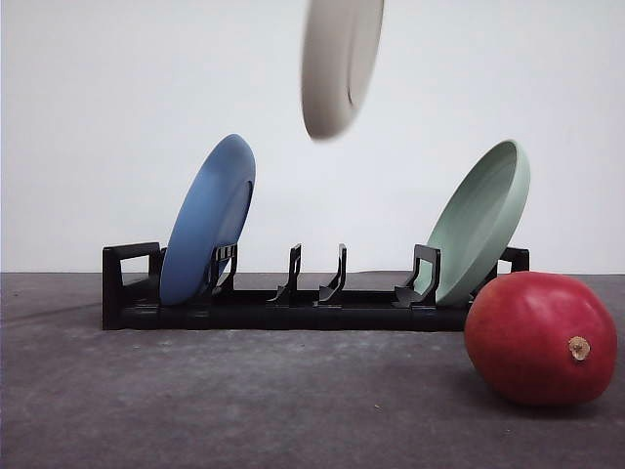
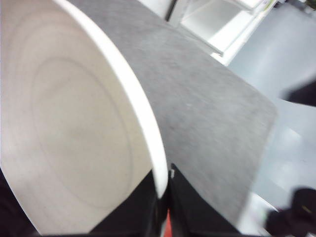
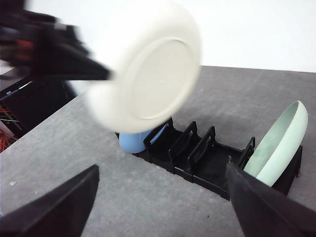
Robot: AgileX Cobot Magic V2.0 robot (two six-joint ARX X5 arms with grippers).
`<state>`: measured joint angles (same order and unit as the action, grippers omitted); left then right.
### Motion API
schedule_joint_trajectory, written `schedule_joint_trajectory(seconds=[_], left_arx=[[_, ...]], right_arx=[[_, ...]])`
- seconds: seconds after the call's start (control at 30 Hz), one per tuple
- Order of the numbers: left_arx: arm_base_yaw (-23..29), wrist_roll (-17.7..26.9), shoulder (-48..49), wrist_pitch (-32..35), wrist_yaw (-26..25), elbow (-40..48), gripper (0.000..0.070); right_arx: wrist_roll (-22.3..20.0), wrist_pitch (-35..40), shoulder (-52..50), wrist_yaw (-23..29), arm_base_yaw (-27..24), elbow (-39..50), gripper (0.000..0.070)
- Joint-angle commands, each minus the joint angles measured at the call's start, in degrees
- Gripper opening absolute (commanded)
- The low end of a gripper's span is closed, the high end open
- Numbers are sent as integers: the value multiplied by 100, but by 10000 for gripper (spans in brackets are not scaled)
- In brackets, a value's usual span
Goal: Place pomegranate in white plate
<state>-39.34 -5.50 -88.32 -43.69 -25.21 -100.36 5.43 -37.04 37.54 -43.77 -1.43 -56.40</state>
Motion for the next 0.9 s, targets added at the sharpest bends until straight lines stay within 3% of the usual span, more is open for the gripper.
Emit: schedule_joint_trajectory(seconds=[0.0,0.2,0.47,0.6,0.87], left_arx=[[-130,15,198,-297,-4,-160,0],[-713,304,1008,-1557,589,-157,0],[-1954,380,1352,-2520,2580,170,0],[-2501,308,1351,-2339,3172,884,0],[-3114,163,1126,-1112,3806,2918,0]], right_arx=[[59,5,19,-11,17,-92,516],[59,-152,20,-11,17,-92,516],[66,-361,20,-9,17,-92,516],[66,-369,20,-9,17,-92,516],[61,-369,20,-9,17,-92,516]])
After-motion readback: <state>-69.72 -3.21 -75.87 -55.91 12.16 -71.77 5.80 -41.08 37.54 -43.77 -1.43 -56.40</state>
